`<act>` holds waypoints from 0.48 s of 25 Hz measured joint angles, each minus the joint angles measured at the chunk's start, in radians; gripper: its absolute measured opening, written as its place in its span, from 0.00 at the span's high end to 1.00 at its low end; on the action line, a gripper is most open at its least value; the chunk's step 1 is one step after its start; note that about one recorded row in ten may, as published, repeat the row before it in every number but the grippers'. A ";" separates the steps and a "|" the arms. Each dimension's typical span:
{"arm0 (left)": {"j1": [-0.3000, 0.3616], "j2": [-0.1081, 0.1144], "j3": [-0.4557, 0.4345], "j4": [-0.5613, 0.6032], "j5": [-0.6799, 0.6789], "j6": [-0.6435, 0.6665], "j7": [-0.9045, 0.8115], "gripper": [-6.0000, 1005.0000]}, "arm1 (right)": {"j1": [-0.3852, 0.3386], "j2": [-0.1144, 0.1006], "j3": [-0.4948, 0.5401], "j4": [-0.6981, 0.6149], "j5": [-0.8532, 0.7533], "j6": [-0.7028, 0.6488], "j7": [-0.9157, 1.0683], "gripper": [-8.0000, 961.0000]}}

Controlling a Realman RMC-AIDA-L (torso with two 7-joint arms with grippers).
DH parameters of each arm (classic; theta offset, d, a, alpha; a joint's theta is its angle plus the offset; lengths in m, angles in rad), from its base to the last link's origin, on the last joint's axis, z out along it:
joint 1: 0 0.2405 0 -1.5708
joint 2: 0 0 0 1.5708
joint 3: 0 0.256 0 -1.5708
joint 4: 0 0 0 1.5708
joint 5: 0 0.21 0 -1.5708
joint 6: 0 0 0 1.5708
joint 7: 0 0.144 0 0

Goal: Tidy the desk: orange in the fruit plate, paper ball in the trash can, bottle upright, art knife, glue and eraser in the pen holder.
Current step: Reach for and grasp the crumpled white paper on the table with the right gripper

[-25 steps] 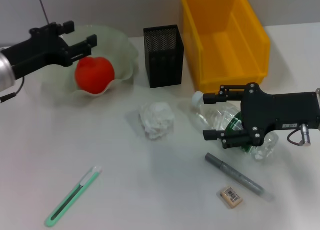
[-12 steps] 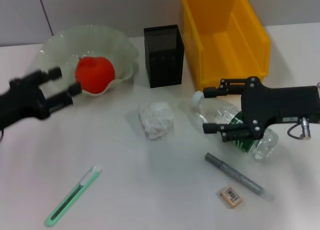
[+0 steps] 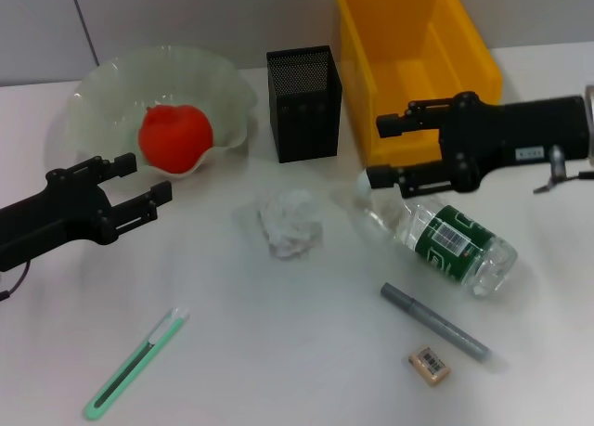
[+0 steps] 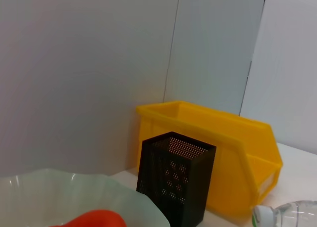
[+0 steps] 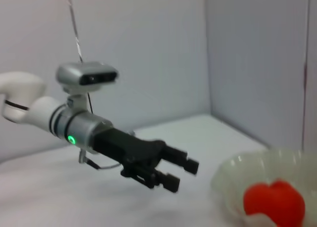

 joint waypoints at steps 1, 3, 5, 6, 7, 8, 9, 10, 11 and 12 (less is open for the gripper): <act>0.000 -0.001 -0.003 -0.001 -0.003 -0.002 0.007 0.31 | 0.000 -0.001 -0.030 -0.034 0.000 0.013 0.055 0.22; -0.001 -0.002 -0.006 -0.002 -0.006 -0.003 0.012 0.31 | -0.001 -0.003 -0.087 -0.100 -0.005 0.039 0.149 0.22; -0.001 -0.002 -0.006 -0.002 -0.006 -0.003 0.012 0.31 | 0.002 -0.005 -0.134 -0.165 -0.026 0.054 0.238 0.22; -0.002 -0.002 -0.006 -0.002 -0.006 -0.005 0.012 0.31 | 0.008 -0.005 -0.153 -0.198 -0.044 0.058 0.285 0.22; -0.002 -0.002 -0.006 -0.002 -0.006 -0.008 0.012 0.31 | 0.018 -0.005 -0.164 -0.219 -0.063 0.058 0.318 0.22; -0.002 -0.002 -0.006 -0.002 -0.006 -0.009 0.011 0.31 | 0.028 -0.005 -0.173 -0.237 -0.083 0.059 0.346 0.22; -0.002 -0.002 -0.006 -0.002 -0.006 -0.011 0.010 0.31 | 0.042 -0.005 -0.184 -0.252 -0.105 0.058 0.377 0.22; -0.002 -0.002 -0.006 -0.002 -0.006 -0.011 0.009 0.31 | 0.057 -0.005 -0.193 -0.261 -0.128 0.057 0.406 0.22; -0.001 -0.002 -0.006 -0.002 -0.006 -0.011 0.008 0.31 | 0.072 -0.005 -0.203 -0.267 -0.149 0.055 0.430 0.22; -0.001 -0.002 -0.007 -0.002 -0.007 -0.012 0.008 0.31 | 0.088 -0.006 -0.216 -0.271 -0.178 0.054 0.455 0.22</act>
